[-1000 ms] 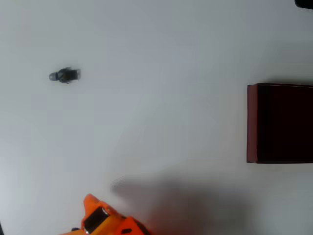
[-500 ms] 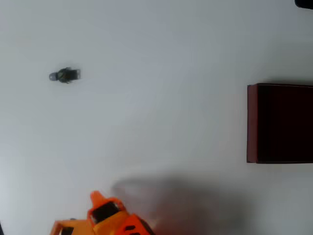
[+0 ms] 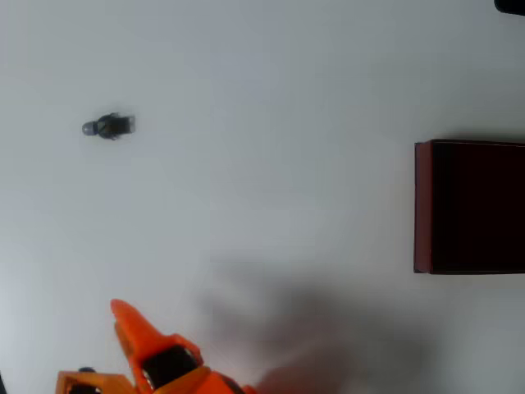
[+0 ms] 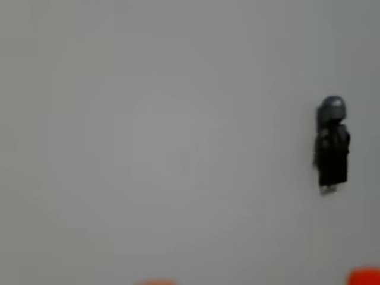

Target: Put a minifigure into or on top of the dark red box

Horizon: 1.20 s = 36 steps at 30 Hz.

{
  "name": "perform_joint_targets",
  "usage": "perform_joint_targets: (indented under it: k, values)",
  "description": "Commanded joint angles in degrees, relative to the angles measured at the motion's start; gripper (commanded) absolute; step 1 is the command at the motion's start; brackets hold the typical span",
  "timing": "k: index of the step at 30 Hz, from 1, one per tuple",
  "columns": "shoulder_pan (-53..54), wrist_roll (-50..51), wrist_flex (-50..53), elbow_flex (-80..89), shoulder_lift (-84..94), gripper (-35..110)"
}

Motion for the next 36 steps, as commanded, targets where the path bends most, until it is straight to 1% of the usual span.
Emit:
perform_joint_targets:
  k: [1, 4, 6, 7, 9, 10, 12, 20, 24, 31, 36]
  values:
    - [-0.88, 5.27, -5.98, -2.99, -7.12, 19]
    - [-1.49, 8.35, -14.15, -6.06, -22.24, 20]
    - [-1.32, 9.93, -15.82, -14.24, -38.41, 21]
    - [-1.32, 9.76, -14.77, -20.57, -47.64, 21]
    - [-1.32, 9.67, -9.14, -35.07, -65.04, 22]
    - [-1.14, 9.49, -6.94, -41.04, -71.63, 22]
    - [-0.26, 9.23, -5.8, -48.16, -79.54, 23]
    - [6.24, 3.69, -3.78, -57.48, -86.66, 23]
    - [10.46, -0.35, 2.55, -64.78, -91.58, 22]
    - [14.94, -8.0, -1.23, -65.21, -94.66, 22]
    - [16.7, -12.04, -0.7, -71.19, -101.25, 22]
